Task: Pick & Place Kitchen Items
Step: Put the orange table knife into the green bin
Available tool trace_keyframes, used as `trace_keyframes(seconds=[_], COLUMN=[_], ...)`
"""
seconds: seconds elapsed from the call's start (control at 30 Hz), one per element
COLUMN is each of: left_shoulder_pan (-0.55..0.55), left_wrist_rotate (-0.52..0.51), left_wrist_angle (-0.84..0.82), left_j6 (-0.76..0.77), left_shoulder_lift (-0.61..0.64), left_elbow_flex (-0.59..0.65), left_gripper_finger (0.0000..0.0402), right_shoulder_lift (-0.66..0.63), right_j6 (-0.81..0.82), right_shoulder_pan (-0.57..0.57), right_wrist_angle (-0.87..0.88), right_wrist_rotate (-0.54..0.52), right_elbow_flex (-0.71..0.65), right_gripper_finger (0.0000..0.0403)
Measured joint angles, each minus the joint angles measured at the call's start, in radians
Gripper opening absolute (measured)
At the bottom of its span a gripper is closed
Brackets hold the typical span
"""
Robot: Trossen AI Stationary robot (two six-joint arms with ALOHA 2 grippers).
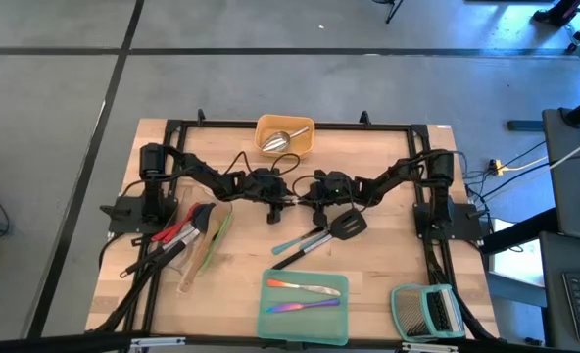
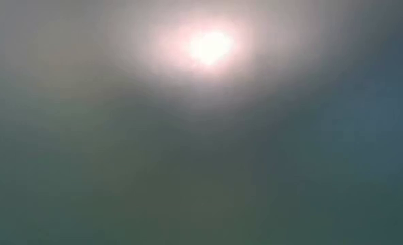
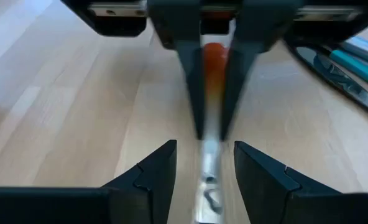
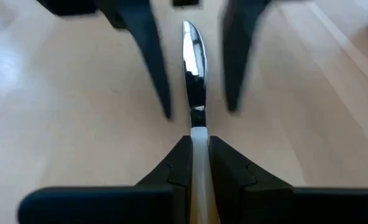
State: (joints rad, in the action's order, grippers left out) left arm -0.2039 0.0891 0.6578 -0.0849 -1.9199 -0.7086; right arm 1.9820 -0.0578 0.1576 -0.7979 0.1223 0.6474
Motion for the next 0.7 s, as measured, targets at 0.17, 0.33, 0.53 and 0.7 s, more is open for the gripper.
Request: trace_keyframes(seconds=[0.17, 0.33, 0.53, 0.7], left_shoulder_pan=[-0.002, -0.002, -0.004, -0.011], left_wrist_rotate=[0.018, 0.033, 0.073, 0.085], left_wrist_angle=[0.008, 0.010, -0.074, -0.156], left_j6=[0.000, -0.007, -0.019, -0.015], left_shoulder_lift=[-0.056, -0.106, -0.074, -0.054], left_elbow_flex=[-0.018, -0.057, -0.069, -0.075], left_gripper_finger=[0.0155, 0.0150, 0.0077, 0.0076], right_shoulder_lift=[0.000, -0.003, -0.005, -0.059], right_j6=[-0.014, -0.036, -0.044, -0.051], right_shoulder_pan=[-0.022, -0.035, -0.038, -0.040], right_wrist_angle=[0.024, 0.070, 0.082, 0.146], right_wrist_rotate=[-0.029, -0.060, -0.074, -0.070], right_elbow_flex=[0.023, 0.049, 0.051, 0.054], right_gripper_finger=[0.0037, 0.0037, 0.0036, 0.0050])
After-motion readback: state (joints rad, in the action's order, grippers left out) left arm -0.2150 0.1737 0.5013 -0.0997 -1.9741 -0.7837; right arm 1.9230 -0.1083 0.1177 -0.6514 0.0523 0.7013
